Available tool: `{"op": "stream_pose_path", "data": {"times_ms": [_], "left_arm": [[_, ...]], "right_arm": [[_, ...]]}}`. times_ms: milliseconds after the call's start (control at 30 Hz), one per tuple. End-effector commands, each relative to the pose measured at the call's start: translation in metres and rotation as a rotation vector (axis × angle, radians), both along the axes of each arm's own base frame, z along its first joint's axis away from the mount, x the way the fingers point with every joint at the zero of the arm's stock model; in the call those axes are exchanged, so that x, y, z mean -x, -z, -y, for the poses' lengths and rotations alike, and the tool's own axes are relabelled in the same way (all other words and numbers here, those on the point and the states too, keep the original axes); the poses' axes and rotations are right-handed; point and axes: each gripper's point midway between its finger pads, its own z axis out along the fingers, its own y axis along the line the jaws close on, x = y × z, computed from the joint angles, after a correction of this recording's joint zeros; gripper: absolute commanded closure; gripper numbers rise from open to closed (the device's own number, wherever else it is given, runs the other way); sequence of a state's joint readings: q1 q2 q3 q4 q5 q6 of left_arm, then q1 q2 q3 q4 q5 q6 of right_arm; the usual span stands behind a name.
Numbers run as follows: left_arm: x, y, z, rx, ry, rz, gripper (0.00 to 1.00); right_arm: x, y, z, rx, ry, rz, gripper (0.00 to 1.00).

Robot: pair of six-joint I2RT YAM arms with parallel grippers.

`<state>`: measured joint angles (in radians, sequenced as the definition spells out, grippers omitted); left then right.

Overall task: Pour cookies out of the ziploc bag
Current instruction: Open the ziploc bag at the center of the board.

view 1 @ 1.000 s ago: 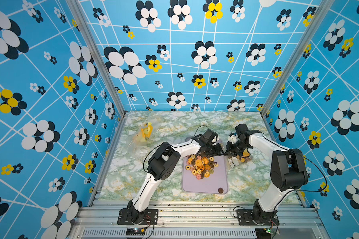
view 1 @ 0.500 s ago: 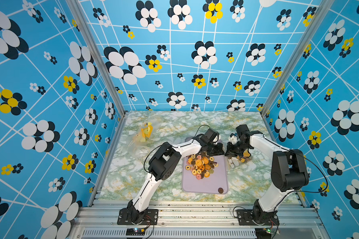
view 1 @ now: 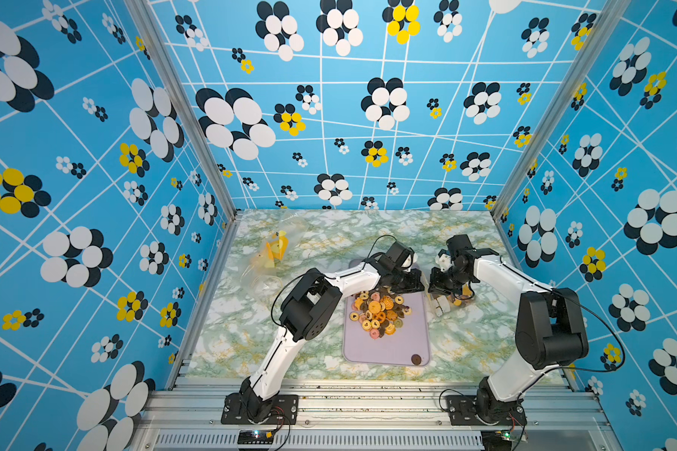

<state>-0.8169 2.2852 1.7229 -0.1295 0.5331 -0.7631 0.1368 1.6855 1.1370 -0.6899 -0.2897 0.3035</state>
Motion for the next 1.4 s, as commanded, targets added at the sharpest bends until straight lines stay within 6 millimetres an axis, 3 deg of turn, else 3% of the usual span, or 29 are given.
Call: {"op": "stream_pose_path", "data": {"times_ms": [0, 200, 567, 900, 1067, 1200, 1233, 1300, 1367], "left_arm": [[0.003, 0.008, -0.002, -0.036, 0.009, -0.013, 1.00], [0.005, 0.009, -0.004, -0.044, 0.009, -0.019, 1.00], [0.004, 0.009, -0.009, -0.053, -0.002, -0.024, 1.00], [0.002, 0.012, -0.016, -0.058, -0.016, -0.031, 1.00], [0.003, 0.012, -0.019, -0.050, -0.017, -0.034, 1.00], [0.004, 0.009, -0.018, -0.040, -0.014, -0.034, 1.00], [0.004, 0.007, -0.017, -0.037, -0.014, -0.030, 1.00], [0.003, 0.006, -0.017, -0.035, -0.016, -0.029, 1.00], [0.003, 0.006, -0.017, -0.033, -0.016, -0.030, 1.00]], "right_arm": [[-0.014, -0.004, 0.014, 0.058, 0.052, 0.077, 1.00], [-0.020, -0.014, 0.026, 0.120, 0.075, 0.136, 1.00], [-0.038, -0.064, 0.047, 0.241, 0.099, 0.241, 1.00], [-0.027, -0.102, 0.051, 0.271, 0.059, 0.229, 1.00], [-0.019, -0.118, 0.065, 0.356, 0.054, 0.239, 1.00], [-0.017, -0.121, 0.070, 0.394, 0.024, 0.240, 1.00], [-0.017, -0.120, 0.068, 0.382, 0.014, 0.233, 0.94], [-0.015, -0.113, 0.062, 0.349, 0.003, 0.214, 0.70], [-0.012, -0.103, 0.056, 0.328, -0.008, 0.189, 0.53]]}}
